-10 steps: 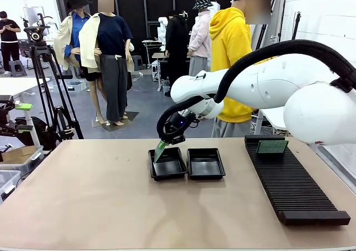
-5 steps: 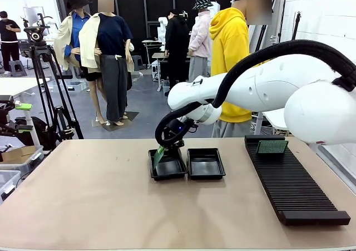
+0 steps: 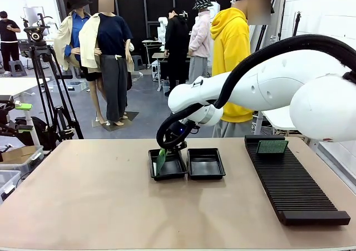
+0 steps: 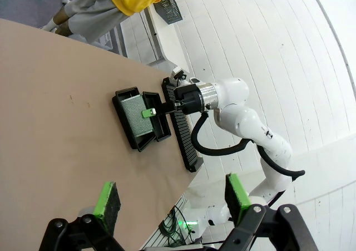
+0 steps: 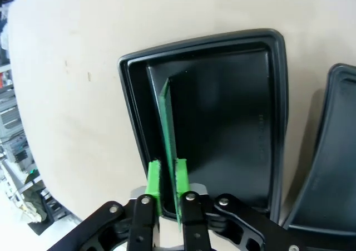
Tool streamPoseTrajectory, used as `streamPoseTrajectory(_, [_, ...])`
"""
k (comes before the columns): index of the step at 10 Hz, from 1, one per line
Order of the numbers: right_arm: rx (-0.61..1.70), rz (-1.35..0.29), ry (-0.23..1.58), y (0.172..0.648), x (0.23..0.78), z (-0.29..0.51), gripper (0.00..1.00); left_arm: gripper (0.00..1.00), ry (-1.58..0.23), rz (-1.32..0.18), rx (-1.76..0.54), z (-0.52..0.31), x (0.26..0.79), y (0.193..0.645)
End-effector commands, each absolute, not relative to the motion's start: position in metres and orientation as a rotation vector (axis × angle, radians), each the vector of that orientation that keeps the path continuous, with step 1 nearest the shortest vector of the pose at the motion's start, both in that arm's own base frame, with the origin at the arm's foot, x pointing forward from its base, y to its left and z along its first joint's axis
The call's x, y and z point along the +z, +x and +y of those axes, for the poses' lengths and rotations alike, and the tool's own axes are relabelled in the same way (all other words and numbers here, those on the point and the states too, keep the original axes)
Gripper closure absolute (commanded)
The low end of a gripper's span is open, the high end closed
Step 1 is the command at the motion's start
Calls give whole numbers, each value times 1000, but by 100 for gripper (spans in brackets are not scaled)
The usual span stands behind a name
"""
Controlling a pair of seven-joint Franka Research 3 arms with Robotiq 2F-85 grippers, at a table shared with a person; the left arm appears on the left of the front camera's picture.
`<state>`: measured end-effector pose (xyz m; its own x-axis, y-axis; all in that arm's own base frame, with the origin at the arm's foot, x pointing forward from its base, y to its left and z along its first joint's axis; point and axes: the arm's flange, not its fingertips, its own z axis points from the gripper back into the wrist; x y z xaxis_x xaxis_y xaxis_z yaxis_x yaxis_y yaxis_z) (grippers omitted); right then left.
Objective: Inspect and transfer BCBs to ESD trays.
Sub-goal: Pick up the Blank PCB from the PCB Rack and place it in the left ESD tray.
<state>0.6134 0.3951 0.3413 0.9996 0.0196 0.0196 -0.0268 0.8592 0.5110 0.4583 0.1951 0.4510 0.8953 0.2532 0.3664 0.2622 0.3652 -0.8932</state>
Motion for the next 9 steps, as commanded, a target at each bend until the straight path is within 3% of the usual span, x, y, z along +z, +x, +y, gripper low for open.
streamPoseTrajectory(1, [27, -45, 498, 600, 351, 383, 45, 0, -1214, -491, 1, 196, 454, 457])
streamPoseTrajectory(3, [40, -41, 490, 597, 363, 377, 12, 0, -1214, -491, 1, 196, 454, 457])
streamPoseTrajectory(4, [52, -30, 473, 593, 370, 372, 0, 0, -1214, -491, 1, 196, 454, 457])
streamPoseTrajectory(9, [16, 62, 296, 566, 396, 368, 0, 0, -1214, -491, 1, 196, 454, 457])
